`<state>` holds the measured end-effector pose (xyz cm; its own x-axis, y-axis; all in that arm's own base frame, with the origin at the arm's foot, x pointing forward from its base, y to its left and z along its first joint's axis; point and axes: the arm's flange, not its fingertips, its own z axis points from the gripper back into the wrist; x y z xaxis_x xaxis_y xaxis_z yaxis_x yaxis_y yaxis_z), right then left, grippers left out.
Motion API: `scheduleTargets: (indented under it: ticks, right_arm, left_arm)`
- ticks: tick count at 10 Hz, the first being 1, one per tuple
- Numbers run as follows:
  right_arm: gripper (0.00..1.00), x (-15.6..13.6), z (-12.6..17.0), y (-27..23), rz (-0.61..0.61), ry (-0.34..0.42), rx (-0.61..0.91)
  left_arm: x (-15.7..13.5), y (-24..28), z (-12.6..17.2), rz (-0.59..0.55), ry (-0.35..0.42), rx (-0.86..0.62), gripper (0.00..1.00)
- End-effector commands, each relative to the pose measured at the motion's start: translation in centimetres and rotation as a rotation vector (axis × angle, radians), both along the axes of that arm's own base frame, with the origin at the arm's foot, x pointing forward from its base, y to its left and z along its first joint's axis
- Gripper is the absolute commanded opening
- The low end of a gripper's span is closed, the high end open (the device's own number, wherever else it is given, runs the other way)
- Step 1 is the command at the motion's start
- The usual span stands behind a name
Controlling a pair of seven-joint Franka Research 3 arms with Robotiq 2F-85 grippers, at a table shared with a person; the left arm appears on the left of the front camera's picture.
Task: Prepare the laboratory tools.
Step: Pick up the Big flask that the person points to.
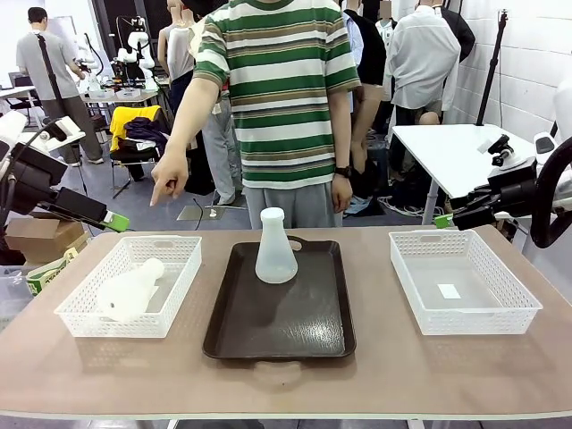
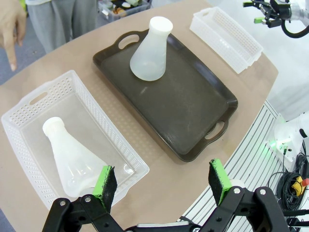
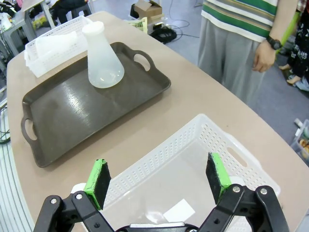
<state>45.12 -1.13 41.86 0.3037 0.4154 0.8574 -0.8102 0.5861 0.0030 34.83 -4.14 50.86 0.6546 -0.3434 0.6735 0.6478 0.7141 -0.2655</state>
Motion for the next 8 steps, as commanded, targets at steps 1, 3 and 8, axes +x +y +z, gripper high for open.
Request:
scheduleTargets:
  ticks: [1, 3, 8]
  right_arm:
    - [1.0, 0.0, 0.0, -0.1, -0.002, 0.009, -0.012]
    - [1.0, 0.0, 0.0, -0.1, -0.002, 0.009, -0.012]
    - [1.0, 0.0, 0.0, -0.1, -0.002, 0.009, -0.012]
  left_arm:
    - [1.1, -0.5, 0.2, 0.055, 0.046, 0.06, 1.0]
    - [5.1, -1.2, 0.9, 0.259, 0.141, 0.165, 1.0]
    - [19.7, -1.7, -2.7, 0.547, 0.433, 0.347, 1.0]
